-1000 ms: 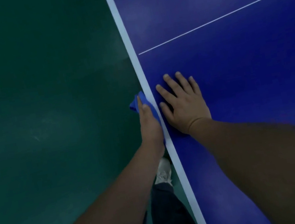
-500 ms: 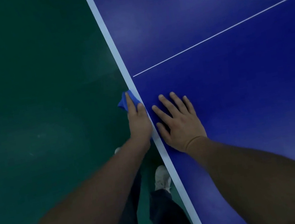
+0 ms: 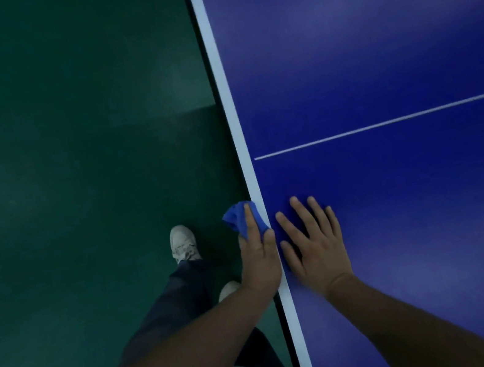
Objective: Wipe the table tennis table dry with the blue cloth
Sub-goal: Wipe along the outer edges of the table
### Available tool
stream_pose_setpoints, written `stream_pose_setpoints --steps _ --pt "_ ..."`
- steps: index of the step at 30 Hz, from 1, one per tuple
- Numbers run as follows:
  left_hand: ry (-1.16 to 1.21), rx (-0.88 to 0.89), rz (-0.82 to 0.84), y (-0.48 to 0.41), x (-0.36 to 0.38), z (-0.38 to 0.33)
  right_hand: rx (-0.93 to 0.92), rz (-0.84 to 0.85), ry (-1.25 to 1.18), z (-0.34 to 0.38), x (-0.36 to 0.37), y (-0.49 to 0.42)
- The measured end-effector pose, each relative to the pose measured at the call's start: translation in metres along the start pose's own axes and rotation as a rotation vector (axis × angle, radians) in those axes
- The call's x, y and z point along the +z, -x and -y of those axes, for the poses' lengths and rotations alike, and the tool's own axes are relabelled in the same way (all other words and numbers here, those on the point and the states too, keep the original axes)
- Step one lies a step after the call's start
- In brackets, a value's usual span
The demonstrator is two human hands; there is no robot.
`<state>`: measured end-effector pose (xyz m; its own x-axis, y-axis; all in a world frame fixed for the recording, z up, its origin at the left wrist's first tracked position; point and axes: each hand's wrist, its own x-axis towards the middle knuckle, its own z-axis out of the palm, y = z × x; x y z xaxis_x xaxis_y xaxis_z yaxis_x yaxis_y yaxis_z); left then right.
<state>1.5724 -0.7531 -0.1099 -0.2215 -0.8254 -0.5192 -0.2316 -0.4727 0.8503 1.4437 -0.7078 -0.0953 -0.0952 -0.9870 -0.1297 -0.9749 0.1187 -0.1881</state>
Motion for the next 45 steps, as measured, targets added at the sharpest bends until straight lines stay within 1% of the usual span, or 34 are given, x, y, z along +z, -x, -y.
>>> stream_pose_setpoints --steps 2,4,6,8,11,13,16,18,21,23,28,30,32,36,41,45 --pt "-0.009 -0.03 0.013 -0.027 -0.006 -0.017 -0.017 -0.034 -0.043 0.001 -0.003 -0.006" --pt "-0.049 -0.02 -0.011 -0.066 -0.015 -0.044 -0.095 -0.092 -0.099 0.0 -0.01 -0.035" --pt "-0.046 0.016 -0.041 -0.108 -0.025 -0.072 -0.184 -0.146 -0.133 0.0 -0.02 -0.091" --pt "-0.005 0.013 -0.046 -0.148 -0.036 -0.097 -0.224 -0.16 -0.136 0.0 -0.028 -0.159" --pt "-0.002 -0.043 -0.024 -0.195 -0.049 -0.128 -0.232 -0.115 -0.038 -0.004 -0.034 -0.261" --pt "-0.004 -0.04 -0.009 -0.214 -0.054 -0.14 -0.199 -0.054 0.015 -0.003 -0.043 -0.322" --pt "0.002 -0.042 -0.016 -0.243 -0.059 -0.154 -0.144 0.058 0.068 0.006 -0.053 -0.385" --pt "-0.011 -0.028 -0.037 -0.265 -0.065 -0.165 -0.128 0.077 0.102 0.01 -0.053 -0.399" --pt "0.0 -0.026 -0.034 -0.291 -0.07 -0.176 -0.116 0.087 0.111 0.01 -0.055 -0.396" --pt "-0.023 0.004 -0.039 -0.291 -0.071 -0.179 -0.119 0.077 0.109 0.009 -0.055 -0.395" --pt "-0.032 0.084 0.017 -0.223 -0.062 -0.134 -0.147 0.063 0.11 0.006 -0.052 -0.396" --pt "-0.03 0.032 0.029 -0.208 -0.058 -0.122 -0.15 0.051 0.102 0.004 -0.051 -0.399" --pt "-0.033 -0.027 0.044 -0.21 -0.059 -0.126 -0.146 0.041 0.085 0.004 -0.051 -0.399" --pt "-0.03 -0.046 0.042 -0.251 -0.069 -0.155 -0.14 0.044 0.082 0.004 -0.05 -0.4" --pt "-0.098 0.001 -0.071 -0.347 -0.083 -0.21 -0.128 0.046 0.058 0.006 -0.05 -0.4" --pt "-0.148 0.041 -0.125 -0.395 -0.089 -0.241 -0.141 0.046 0.07 0.004 -0.048 -0.4"
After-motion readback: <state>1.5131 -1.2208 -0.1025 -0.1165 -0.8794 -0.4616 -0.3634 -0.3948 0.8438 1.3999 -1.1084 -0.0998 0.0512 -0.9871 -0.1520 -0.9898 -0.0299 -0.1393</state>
